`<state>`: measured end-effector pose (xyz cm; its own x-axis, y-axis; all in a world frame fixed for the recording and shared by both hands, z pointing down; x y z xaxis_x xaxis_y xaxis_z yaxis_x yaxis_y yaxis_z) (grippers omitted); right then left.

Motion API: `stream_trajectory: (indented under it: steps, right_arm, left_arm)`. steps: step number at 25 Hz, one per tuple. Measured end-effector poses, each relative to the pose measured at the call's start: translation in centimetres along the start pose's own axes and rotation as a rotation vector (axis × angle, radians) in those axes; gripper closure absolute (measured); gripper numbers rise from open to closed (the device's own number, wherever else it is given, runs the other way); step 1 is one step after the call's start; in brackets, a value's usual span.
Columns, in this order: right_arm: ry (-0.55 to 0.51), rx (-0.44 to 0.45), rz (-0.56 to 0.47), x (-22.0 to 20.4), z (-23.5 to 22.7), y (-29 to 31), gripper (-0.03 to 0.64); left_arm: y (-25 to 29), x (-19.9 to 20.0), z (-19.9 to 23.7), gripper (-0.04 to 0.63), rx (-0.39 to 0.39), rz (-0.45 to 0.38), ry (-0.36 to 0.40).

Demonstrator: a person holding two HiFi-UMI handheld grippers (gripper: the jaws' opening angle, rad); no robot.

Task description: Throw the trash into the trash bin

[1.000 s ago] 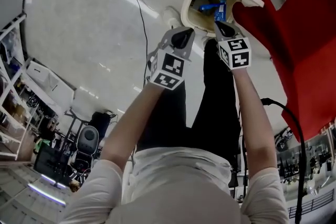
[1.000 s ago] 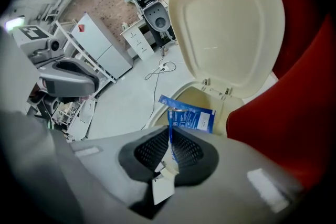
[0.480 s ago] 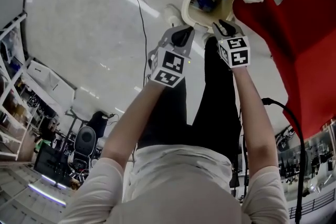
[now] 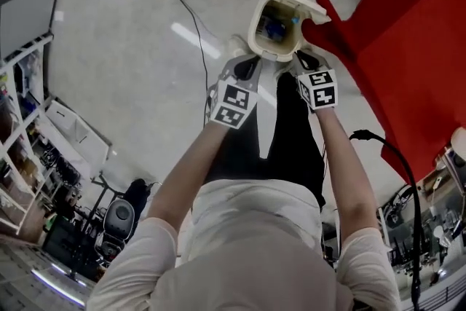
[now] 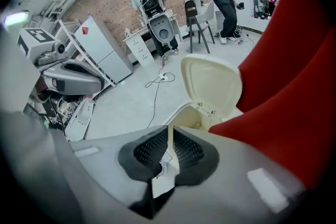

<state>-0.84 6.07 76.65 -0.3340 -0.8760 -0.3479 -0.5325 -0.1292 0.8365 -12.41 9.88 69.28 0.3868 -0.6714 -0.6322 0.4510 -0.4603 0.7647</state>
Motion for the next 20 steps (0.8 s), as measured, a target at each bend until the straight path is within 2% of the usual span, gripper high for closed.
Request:
stream_trajectory:
  steps: [4,10,15,20]
  right_arm:
    - [0.008,-0.006,-0.044,2.2,1.2,-4.3,0.597]
    - [0.004,-0.009,-0.083,4.0,2.6,-9.0,0.609]
    - [0.000,0.005,-0.128,5.3,4.7,-14.0,0.614]
    - [-0.032,0.013,-0.162,5.8,6.8,-17.7,0.614]
  left_arm:
    - [-2.7,2.2,-0.7,0.591,-0.006,0.008,0.021]
    - [-5.7,5.6,-1.5,0.591,-0.014,-0.017,0.103]
    - [-8.4,7.6,-2.7,0.591,-0.042,-0.018,0.098]
    - [-10.7,10.0,-3.7,0.591,-0.082,-0.031,0.061]
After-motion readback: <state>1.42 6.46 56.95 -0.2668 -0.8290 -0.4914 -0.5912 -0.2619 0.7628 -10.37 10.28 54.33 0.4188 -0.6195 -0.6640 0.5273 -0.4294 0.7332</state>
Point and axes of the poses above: the fingertips, and each gripper's own axes: y forward along the fingers, z to its left, x out of its top, the point moved 2 cm from there along -y, backward along the fingers, and after that the axes turned 15 degrees about y, right-handed, at the moved point
